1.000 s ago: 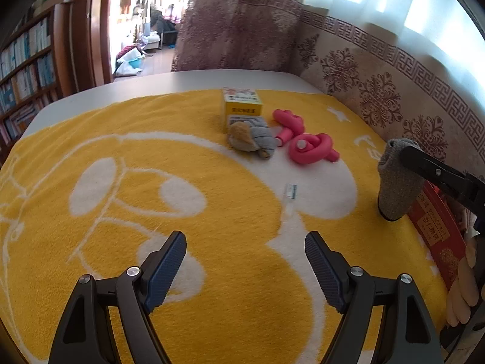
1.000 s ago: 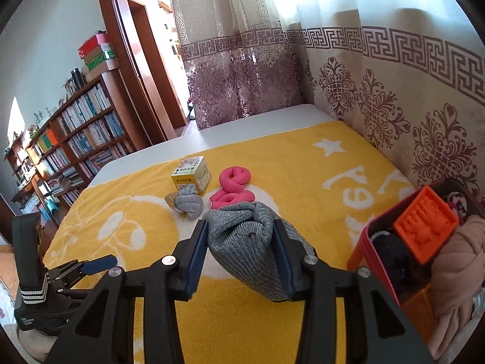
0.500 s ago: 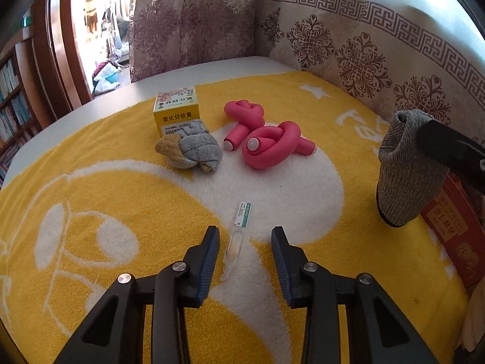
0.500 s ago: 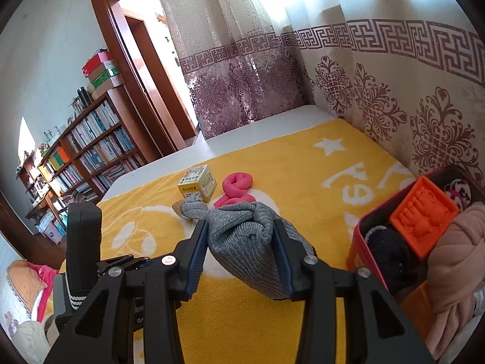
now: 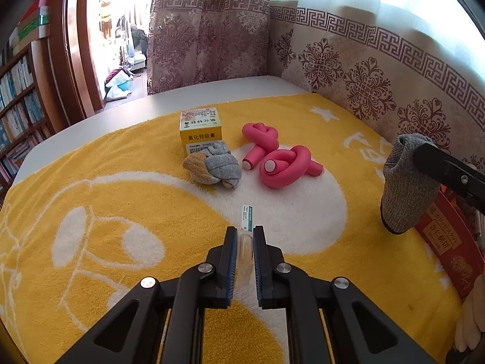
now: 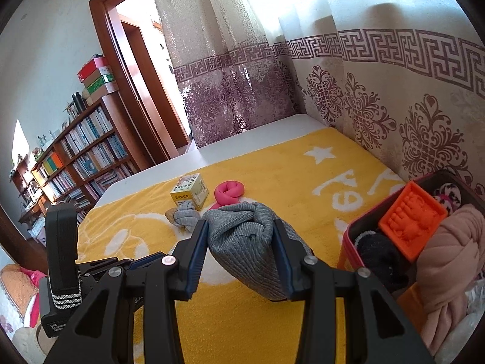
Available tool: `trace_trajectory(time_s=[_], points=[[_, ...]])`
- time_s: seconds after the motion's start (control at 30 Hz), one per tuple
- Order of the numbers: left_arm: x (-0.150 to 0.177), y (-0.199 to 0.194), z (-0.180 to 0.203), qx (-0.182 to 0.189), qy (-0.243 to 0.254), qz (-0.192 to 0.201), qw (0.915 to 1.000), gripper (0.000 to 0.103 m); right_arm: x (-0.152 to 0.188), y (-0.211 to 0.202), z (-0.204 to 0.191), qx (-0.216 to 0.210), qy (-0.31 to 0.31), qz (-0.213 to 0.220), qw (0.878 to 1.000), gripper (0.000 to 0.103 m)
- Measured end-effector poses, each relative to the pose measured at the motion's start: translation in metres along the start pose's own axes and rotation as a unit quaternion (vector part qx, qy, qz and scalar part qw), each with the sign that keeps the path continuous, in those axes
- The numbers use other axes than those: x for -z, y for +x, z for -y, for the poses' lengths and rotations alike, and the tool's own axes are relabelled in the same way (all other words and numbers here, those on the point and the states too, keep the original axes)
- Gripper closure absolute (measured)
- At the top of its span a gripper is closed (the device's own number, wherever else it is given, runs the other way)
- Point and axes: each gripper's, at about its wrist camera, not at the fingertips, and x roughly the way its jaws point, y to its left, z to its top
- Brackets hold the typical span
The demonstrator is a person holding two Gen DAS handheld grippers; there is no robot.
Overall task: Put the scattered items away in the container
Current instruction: 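Grasp the clear vial with the left tool while right tool holds the grey sock, then drop the grey sock into the red box with the right tool while left tool holds the vial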
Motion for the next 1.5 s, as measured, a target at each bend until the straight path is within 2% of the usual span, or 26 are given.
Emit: trace_trajectory(time_s=[0.47,0.67,0.9,1.13,1.23,1.27,1.3,1.5], points=[[-0.004,-0.031,0.023,0.014,0.018,0.034,0.9992,0.092,0.0,-0.004,0.004,0.015,0.007,0.018,1.0,0.058],[-0.004,-0.049,0.033,0.019,0.025,0.055,0.998,0.092,-0.001,-0.012,-0.001,0.036,-0.003,0.03,0.999,0.058],[-0.004,-0.063,0.046,0.027,0.038,0.071,0.9964,0.092,0.001,-0.05,-0.004,0.05,-0.011,0.05,0.997,0.058],[-0.002,-0.072,0.061,0.037,0.05,0.078,0.995,0.092,0.002,-0.093,0.017,0.051,0.012,0.066,0.996,0.058],[-0.003,-0.074,0.07,0.044,0.055,0.08,0.9943,0.092,0.004,-0.113,0.03,0.067,0.016,0.079,0.995,0.058],[-0.004,-0.076,0.074,0.047,0.057,0.082,0.9939,0.092,0.005,-0.12,0.034,0.076,0.015,0.086,0.993,0.063],[-0.005,-0.077,0.078,0.049,0.06,0.083,0.9935,0.092,0.005,-0.127,0.038,0.085,0.015,0.092,0.992,0.064],[-0.012,-0.078,0.109,0.077,0.08,0.086,0.9901,0.092,0.005,-0.156,0.073,0.119,0.041,0.112,0.986,0.066]])
